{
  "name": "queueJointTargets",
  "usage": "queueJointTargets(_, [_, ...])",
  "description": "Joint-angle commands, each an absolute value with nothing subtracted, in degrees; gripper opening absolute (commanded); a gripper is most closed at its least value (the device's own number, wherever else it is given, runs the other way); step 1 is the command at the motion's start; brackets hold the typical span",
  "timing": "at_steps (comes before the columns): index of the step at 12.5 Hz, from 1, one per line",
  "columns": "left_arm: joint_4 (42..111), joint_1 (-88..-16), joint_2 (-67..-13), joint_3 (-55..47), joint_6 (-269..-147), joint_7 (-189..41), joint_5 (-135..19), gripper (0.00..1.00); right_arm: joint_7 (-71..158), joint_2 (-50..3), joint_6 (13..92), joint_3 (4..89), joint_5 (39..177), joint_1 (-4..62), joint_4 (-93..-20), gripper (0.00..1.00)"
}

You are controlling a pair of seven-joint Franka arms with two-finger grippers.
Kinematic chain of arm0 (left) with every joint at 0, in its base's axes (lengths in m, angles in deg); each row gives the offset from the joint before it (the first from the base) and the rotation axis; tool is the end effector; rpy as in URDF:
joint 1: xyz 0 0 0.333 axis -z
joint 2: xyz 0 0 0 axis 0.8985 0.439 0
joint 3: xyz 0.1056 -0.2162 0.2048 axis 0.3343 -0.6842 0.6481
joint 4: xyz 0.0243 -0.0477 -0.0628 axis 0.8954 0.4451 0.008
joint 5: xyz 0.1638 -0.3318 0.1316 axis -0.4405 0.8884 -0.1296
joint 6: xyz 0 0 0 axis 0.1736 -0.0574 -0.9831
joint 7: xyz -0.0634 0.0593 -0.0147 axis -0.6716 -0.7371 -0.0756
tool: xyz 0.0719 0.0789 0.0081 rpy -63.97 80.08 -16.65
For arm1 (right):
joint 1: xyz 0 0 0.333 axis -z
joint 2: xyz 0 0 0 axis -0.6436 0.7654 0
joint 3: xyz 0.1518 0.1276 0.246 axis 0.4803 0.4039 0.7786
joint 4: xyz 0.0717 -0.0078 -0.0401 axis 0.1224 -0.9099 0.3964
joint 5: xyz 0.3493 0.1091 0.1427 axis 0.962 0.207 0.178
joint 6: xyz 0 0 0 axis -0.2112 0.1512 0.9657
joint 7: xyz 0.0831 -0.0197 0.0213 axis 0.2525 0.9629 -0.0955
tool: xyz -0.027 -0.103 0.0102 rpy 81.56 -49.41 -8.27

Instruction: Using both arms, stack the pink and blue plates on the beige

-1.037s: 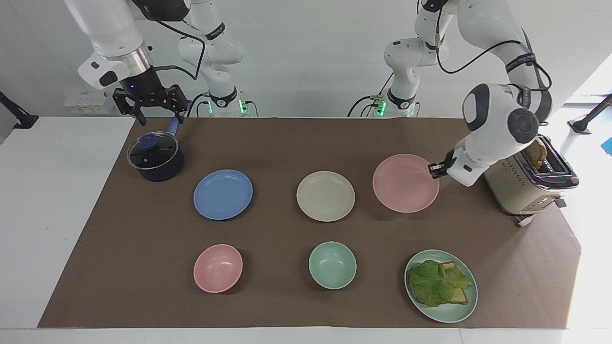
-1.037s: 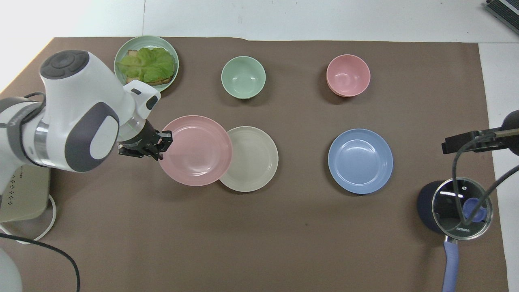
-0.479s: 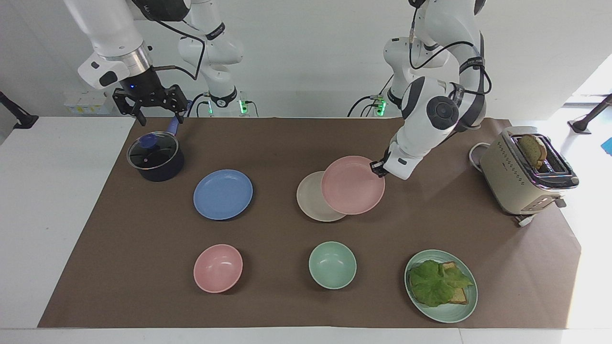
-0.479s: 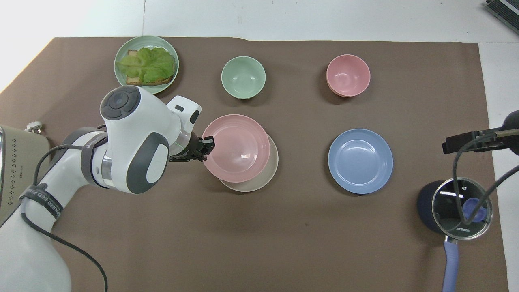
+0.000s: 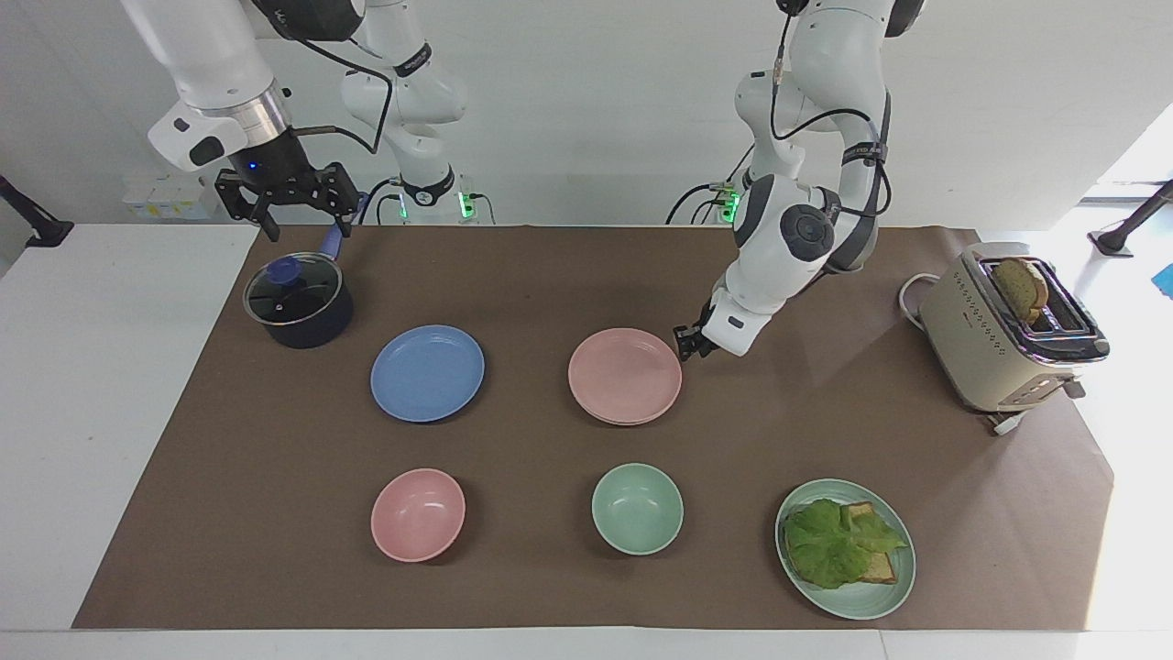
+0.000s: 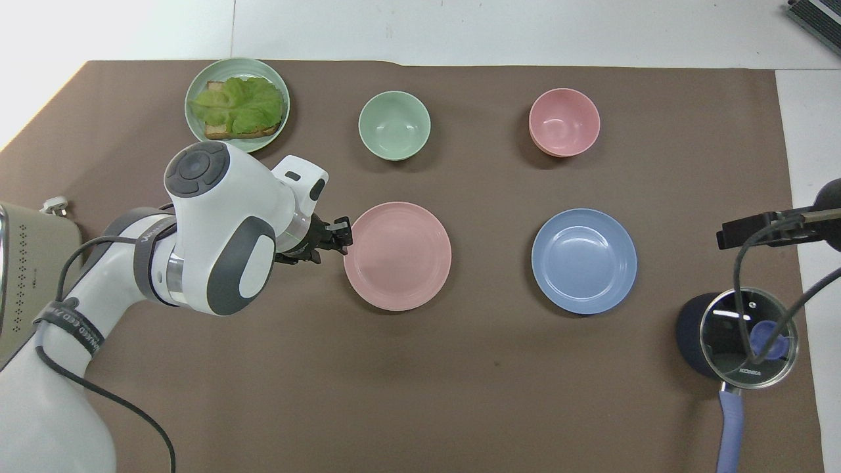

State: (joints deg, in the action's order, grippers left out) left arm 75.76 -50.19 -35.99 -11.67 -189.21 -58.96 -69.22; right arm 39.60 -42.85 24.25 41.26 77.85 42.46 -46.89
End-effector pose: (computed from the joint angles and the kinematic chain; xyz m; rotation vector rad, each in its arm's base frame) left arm 0.5479 -0.2607 0.3784 2.9121 0.3286 -0.2296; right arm 0.5308 -0.0013 0.6303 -3.1330 -0.0987 0.0175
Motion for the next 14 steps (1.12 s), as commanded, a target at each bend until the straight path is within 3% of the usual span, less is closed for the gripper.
queueJointTargets(1, [73.94,-53.13,-37.82,-10.36,-186.39,-61.62,-72.15,1.0,38.75,-43.96,23.76,41.29,78.11,42.7,-47.83,1.0])
queueJointTargets(6, [65.68,-65.34,-40.45,-9.74,-177.35,-83.02,-79.03,1.0,38.75,-43.96,23.85,41.29,78.11,42.7,-47.83,1.0])
queueJointTargets(10, [55.75,-66.94,-41.78,-8.87,-168.54,-91.31,-86.5,1.0,38.84,-43.96,23.85,41.29,78.12,42.7,-47.83,1.0])
queueJointTargets(14, [55.81,-69.06,-45.81,-8.34,-164.84,-95.03,-85.8,1.0,38.92,-43.88,24.2,41.29,78.2,42.7,-47.74,1.0])
